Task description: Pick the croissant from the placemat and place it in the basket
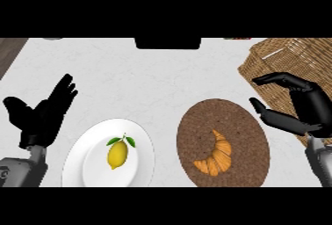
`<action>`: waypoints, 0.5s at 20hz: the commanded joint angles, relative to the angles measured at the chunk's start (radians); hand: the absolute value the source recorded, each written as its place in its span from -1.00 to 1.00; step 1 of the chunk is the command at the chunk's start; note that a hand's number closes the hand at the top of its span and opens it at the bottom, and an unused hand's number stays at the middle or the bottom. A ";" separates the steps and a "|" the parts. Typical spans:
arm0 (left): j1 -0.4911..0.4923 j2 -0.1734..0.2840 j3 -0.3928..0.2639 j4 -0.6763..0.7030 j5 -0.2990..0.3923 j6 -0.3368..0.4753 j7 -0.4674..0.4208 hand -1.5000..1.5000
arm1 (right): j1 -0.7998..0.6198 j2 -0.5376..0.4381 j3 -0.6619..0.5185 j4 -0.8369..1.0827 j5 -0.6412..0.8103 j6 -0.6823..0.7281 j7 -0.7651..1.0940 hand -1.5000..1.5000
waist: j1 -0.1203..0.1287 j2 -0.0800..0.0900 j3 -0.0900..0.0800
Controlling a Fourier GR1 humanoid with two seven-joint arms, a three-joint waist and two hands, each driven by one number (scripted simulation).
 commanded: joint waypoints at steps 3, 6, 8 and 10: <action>-0.043 0.031 0.035 0.095 0.005 -0.041 0.000 0.00 | 0.014 0.252 0.316 -0.069 0.396 -0.310 -0.058 -1.00 | -0.004 0.000 -0.001; -0.025 0.015 0.024 0.108 -0.024 -0.031 -0.019 0.00 | -0.024 0.334 0.405 -0.117 0.567 -0.430 0.184 -1.00 | -0.016 -0.006 -0.002; -0.036 0.028 0.053 0.125 -0.002 -0.059 -0.023 0.00 | -0.096 0.386 0.437 -0.100 0.653 -0.427 0.380 -1.00 | -0.014 -0.007 -0.002; -0.040 0.034 0.061 0.131 -0.009 -0.057 -0.018 0.00 | -0.151 0.377 0.428 -0.146 0.700 -0.342 0.574 -1.00 | -0.020 -0.009 -0.002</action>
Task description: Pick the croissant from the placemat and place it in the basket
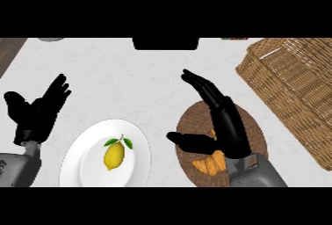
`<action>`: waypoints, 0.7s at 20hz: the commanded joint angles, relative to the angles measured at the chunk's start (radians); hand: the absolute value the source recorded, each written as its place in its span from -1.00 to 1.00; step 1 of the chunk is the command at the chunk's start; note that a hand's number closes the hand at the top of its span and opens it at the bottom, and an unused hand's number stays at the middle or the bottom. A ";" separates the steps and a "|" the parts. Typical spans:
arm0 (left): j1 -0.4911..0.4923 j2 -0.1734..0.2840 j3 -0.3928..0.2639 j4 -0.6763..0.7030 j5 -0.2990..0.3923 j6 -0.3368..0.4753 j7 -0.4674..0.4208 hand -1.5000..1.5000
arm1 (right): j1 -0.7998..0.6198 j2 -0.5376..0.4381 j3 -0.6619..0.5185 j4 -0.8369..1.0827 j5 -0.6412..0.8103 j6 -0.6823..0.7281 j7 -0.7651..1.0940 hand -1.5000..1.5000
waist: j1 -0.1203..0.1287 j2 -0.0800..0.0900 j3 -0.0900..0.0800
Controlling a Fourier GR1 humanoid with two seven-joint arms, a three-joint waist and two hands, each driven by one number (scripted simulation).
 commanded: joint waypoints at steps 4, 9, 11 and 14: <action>0.026 0.032 0.051 0.039 0.008 -0.020 -0.030 0.00 | -0.120 -0.041 0.031 -0.065 0.191 0.221 0.550 -1.00 | -0.025 -0.012 -0.005; 0.013 0.012 0.026 0.021 -0.005 -0.007 -0.010 0.00 | -0.244 -0.176 -0.017 -0.056 0.303 0.465 0.821 -1.00 | -0.047 -0.017 -0.006; 0.047 -0.002 0.025 0.036 -0.003 -0.014 -0.035 0.00 | -0.330 -0.173 -0.079 -0.130 0.251 0.588 0.960 -1.00 | -0.036 -0.017 -0.004; 0.033 0.007 0.021 -0.008 0.003 -0.022 0.006 0.00 | -0.353 -0.192 -0.133 -0.208 0.102 0.790 1.070 -1.00 | -0.025 -0.012 0.000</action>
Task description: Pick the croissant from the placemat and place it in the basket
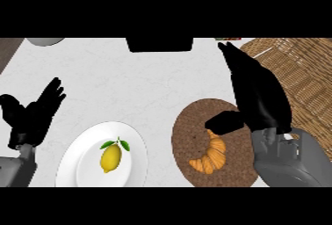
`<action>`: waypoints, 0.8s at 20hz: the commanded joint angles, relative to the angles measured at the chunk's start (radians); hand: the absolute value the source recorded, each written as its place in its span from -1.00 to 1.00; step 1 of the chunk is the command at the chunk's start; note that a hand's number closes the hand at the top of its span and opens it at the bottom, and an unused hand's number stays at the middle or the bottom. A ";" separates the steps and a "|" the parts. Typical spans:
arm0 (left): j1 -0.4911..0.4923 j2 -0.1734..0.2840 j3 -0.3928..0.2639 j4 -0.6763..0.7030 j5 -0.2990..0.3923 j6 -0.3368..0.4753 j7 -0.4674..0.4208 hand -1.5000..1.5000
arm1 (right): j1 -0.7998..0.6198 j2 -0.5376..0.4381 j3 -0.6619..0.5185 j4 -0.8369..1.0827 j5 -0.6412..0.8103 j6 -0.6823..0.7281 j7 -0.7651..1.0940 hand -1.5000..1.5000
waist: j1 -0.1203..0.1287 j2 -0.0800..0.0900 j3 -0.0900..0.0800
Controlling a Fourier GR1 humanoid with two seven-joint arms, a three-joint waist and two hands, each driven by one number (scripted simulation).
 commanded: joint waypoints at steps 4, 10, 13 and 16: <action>0.027 0.011 0.015 -0.023 0.009 -0.024 -0.007 0.00 | -0.045 -0.016 -0.132 -0.092 -0.307 0.336 0.263 -1.00 | 0.010 0.002 0.003; -0.035 0.015 0.052 0.061 0.014 -0.030 -0.001 0.00 | -0.023 -0.070 -0.214 -0.228 -0.542 0.369 0.369 -1.00 | -0.016 0.006 0.003; 0.067 -0.023 0.009 -0.040 -0.016 -0.004 -0.027 0.00 | 0.101 -0.104 -0.232 -0.394 -0.607 0.314 0.400 -1.00 | -0.002 0.001 0.005; 0.013 0.020 0.069 0.038 0.010 -0.066 -0.036 0.00 | 0.189 -0.161 -0.275 -0.525 -0.612 0.270 0.365 -1.00 | 0.000 0.010 0.005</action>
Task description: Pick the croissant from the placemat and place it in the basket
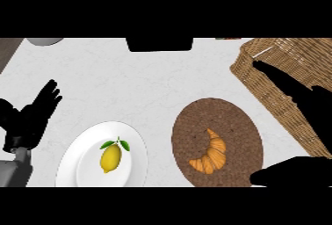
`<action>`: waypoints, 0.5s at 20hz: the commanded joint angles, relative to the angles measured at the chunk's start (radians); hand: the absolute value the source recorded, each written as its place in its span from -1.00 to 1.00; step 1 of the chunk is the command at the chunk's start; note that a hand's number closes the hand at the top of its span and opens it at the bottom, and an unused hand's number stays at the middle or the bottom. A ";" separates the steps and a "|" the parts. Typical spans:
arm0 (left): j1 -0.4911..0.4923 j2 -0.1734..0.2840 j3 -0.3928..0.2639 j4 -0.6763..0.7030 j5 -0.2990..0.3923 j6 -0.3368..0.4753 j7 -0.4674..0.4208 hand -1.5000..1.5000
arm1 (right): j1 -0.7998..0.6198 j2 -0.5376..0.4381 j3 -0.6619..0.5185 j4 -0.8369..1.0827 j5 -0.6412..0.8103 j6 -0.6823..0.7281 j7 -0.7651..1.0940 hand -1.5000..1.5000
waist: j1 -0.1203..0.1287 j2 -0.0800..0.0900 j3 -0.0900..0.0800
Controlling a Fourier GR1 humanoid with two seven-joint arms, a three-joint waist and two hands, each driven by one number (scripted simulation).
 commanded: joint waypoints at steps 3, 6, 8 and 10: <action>-0.047 -0.023 0.017 0.043 -0.021 -0.013 -0.012 0.00 | 0.168 -0.007 -0.003 -0.228 0.025 -0.020 0.162 -1.00 | 0.015 0.009 0.001; -0.063 -0.059 0.000 0.061 -0.055 0.007 -0.021 0.00 | 0.272 -0.022 -0.034 -0.268 0.016 0.003 0.110 -1.00 | 0.016 0.010 0.001; -0.041 -0.024 0.019 0.019 -0.024 -0.041 0.013 0.00 | 0.447 0.026 0.070 -0.278 0.214 -0.045 -0.065 -1.00 | 0.022 0.010 0.003; -0.057 -0.036 0.026 0.013 -0.032 -0.042 0.017 0.00 | 0.448 0.059 0.090 -0.177 0.329 -0.078 -0.185 -1.00 | 0.028 0.012 0.002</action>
